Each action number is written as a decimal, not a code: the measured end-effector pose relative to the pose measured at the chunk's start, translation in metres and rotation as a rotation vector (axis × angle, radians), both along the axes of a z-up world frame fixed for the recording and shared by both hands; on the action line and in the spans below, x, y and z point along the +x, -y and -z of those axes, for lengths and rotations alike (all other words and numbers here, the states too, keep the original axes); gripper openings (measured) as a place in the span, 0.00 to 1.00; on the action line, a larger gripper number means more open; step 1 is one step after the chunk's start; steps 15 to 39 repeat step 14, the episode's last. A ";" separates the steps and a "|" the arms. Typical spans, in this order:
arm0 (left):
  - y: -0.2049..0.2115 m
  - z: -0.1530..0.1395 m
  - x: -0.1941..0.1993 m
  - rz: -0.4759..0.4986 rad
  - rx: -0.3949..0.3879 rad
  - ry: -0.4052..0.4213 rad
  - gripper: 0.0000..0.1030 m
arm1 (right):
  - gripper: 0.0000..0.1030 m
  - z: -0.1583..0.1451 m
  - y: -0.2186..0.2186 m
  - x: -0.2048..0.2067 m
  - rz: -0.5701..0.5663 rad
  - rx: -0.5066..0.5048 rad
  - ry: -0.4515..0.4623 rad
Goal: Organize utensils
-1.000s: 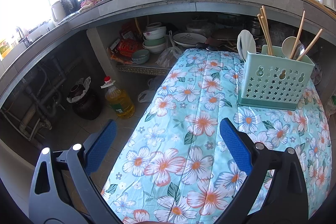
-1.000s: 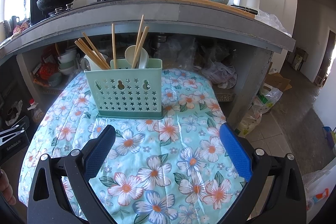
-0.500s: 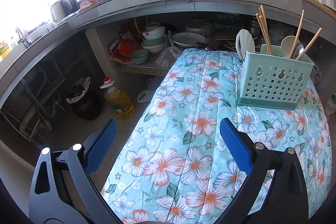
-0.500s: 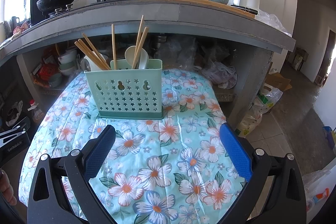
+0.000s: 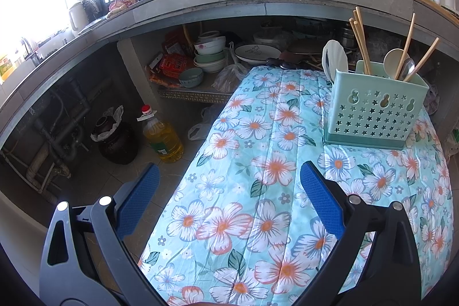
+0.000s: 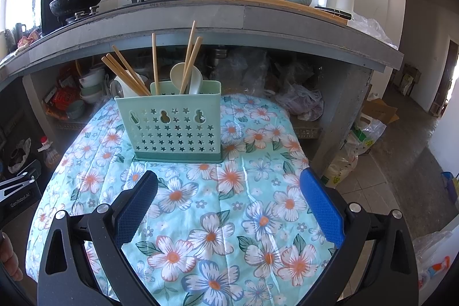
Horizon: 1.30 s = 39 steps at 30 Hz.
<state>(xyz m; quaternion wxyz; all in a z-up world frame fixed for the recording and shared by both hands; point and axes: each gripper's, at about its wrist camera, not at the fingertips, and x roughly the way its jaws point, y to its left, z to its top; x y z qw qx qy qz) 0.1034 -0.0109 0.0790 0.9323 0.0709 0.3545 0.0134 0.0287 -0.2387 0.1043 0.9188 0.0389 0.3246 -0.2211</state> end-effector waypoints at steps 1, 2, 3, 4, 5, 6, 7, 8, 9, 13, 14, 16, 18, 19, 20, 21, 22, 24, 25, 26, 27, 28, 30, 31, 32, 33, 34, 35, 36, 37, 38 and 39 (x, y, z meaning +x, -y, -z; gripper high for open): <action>0.000 0.000 0.000 0.000 0.000 0.000 0.92 | 0.94 0.000 0.000 0.000 0.000 -0.001 0.000; 0.000 -0.001 0.001 -0.001 0.000 0.001 0.92 | 0.94 0.000 0.000 0.000 0.000 -0.001 0.001; 0.000 0.000 0.001 0.000 0.000 0.001 0.92 | 0.94 0.000 0.000 0.000 0.000 -0.001 0.000; 0.000 0.000 0.000 0.000 0.001 0.001 0.92 | 0.94 0.000 0.000 0.000 0.000 0.000 0.000; 0.000 0.000 0.001 0.000 0.002 0.000 0.92 | 0.94 0.000 0.000 0.000 0.000 0.001 0.000; 0.000 0.000 0.001 0.000 0.001 0.000 0.92 | 0.94 0.000 0.000 0.000 0.001 0.002 -0.001; 0.000 0.000 0.001 0.000 0.001 -0.001 0.92 | 0.94 0.000 0.000 0.000 0.001 0.003 -0.001; 0.000 0.000 0.000 0.001 0.000 -0.004 0.92 | 0.94 0.000 0.000 0.000 0.001 0.002 -0.001; 0.001 0.000 0.000 0.002 -0.001 -0.004 0.92 | 0.94 0.001 0.000 -0.001 0.002 0.002 0.000; 0.002 0.001 -0.001 0.005 0.001 -0.003 0.92 | 0.94 0.001 0.000 -0.001 0.002 0.003 0.000; 0.002 0.000 0.000 0.005 0.000 -0.004 0.92 | 0.94 0.001 0.000 -0.001 0.003 0.003 0.000; 0.002 0.000 0.000 0.005 0.000 -0.004 0.92 | 0.94 0.001 0.000 -0.001 0.003 0.003 0.000; 0.002 0.000 0.000 0.005 0.000 -0.004 0.92 | 0.94 0.001 0.000 -0.001 0.003 0.003 0.000; 0.002 0.000 0.000 0.005 0.000 -0.004 0.92 | 0.94 0.001 0.000 -0.001 0.003 0.003 0.000; 0.002 0.000 0.000 0.005 0.000 -0.004 0.92 | 0.94 0.001 0.000 -0.001 0.003 0.003 0.000; 0.002 0.000 0.000 0.005 0.000 -0.004 0.92 | 0.94 0.001 0.000 -0.001 0.003 0.003 0.000; 0.002 0.000 0.000 0.005 0.000 -0.004 0.92 | 0.94 0.001 0.000 -0.001 0.003 0.003 0.000; 0.002 0.000 0.000 0.005 0.000 -0.004 0.92 | 0.94 0.001 0.000 -0.001 0.003 0.003 0.000; 0.002 0.000 0.000 0.005 0.000 -0.004 0.92 | 0.94 0.001 0.000 -0.001 0.003 0.003 0.000; 0.002 0.000 0.000 0.005 0.000 -0.004 0.92 | 0.94 0.001 0.000 -0.001 0.003 0.003 0.000; 0.002 0.000 0.000 0.005 0.000 -0.004 0.92 | 0.94 0.001 0.000 -0.001 0.003 0.003 0.000; 0.002 0.000 0.000 0.005 0.000 -0.004 0.92 | 0.94 0.001 0.000 -0.001 0.003 0.003 0.000; 0.002 0.000 0.000 0.005 0.000 -0.004 0.92 | 0.94 0.001 0.000 -0.001 0.003 0.003 0.000; 0.002 0.000 0.000 0.005 0.000 -0.004 0.92 | 0.94 0.001 0.000 -0.001 0.003 0.003 0.000; 0.002 0.000 0.000 0.005 0.000 -0.004 0.92 | 0.94 0.001 0.000 -0.001 0.003 0.003 0.000; 0.002 0.000 0.000 0.005 0.000 -0.004 0.92 | 0.94 0.001 0.000 -0.001 0.003 0.003 0.000; 0.002 0.000 0.000 0.005 0.000 -0.004 0.92 | 0.94 0.001 0.000 -0.001 0.003 0.003 0.000; 0.002 0.000 0.000 0.005 0.000 -0.004 0.92 | 0.94 0.001 0.000 -0.001 0.003 0.003 0.000; 0.002 0.000 0.000 0.005 0.000 -0.004 0.92 | 0.94 0.001 0.000 -0.001 0.003 0.003 0.000; 0.002 0.000 0.000 0.005 0.000 -0.004 0.92 | 0.94 0.001 0.000 -0.001 0.003 0.003 0.000; 0.002 0.000 0.000 0.005 0.000 -0.004 0.92 | 0.94 0.001 0.000 -0.001 0.003 0.003 0.000; 0.002 0.000 0.000 0.005 0.000 -0.004 0.92 | 0.94 0.001 0.000 -0.001 0.003 0.003 0.000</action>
